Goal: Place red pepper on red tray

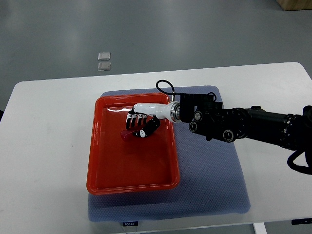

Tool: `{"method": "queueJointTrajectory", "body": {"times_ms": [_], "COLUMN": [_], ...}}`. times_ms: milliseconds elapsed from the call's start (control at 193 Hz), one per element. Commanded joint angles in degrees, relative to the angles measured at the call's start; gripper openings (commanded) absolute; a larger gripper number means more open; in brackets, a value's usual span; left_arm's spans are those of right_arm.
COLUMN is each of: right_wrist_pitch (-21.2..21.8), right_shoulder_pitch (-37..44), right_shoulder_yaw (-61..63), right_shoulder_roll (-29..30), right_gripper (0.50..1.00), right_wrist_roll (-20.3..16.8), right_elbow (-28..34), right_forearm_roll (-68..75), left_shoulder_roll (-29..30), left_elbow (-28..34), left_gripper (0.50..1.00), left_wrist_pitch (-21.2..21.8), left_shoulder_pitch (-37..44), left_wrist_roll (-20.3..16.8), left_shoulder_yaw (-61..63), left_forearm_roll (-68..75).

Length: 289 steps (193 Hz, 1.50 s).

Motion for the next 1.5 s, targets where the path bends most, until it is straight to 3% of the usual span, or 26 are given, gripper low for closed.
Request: {"method": "queueJointTrajectory", "body": {"times_ms": [0, 140, 244, 586, 990, 1250, 1494], "right_wrist_pitch": [-0.22, -0.22, 0.30, 0.39, 0.22, 0.30, 0.74], "right_shoulder_pitch": [-0.03, -0.03, -0.12, -1.17, -20.94, -26.48, -29.65], "right_shoulder_yaw": [0.25, 2.01, 5.52, 19.94, 61.95, 65.82, 65.82], "right_shoulder_roll": [0.00, 0.00, 0.00, 0.00, -0.71, -1.58, -4.57], "right_gripper": [0.627, 0.791, 0.868, 0.887, 0.889, 0.915, 0.921], "right_wrist_roll": [0.09, 0.18, 0.18, 0.18, 0.35, 0.35, 3.25], "right_elbow": [0.00, 0.00, 0.09, 0.53, 0.53, -0.17, -0.17], "right_forearm_roll": [0.36, 0.63, 0.80, 11.35, 34.63, 41.58, 48.44], "left_shoulder_roll": [0.00, 0.00, 0.00, 0.00, 0.00, 0.00, 0.00], "left_elbow": [0.04, 0.12, 0.12, 0.12, 0.04, 0.04, 0.04], "left_gripper": [1.000, 1.000, 1.000, 1.000, 1.000, 1.000, 1.000], "left_wrist_pitch": [0.01, 0.01, 0.01, 0.01, 0.01, 0.01, 0.01], "left_shoulder_pitch": [0.00, 0.00, 0.00, 0.09, 0.00, 0.00, 0.00], "left_wrist_roll": [0.01, 0.01, 0.01, 0.01, 0.01, 0.01, 0.01], "left_shoulder_yaw": [0.00, 0.00, -0.09, -0.09, 0.00, 0.00, 0.00], "left_forearm_roll": [0.00, 0.00, 0.00, 0.00, 0.00, 0.00, 0.00]}}
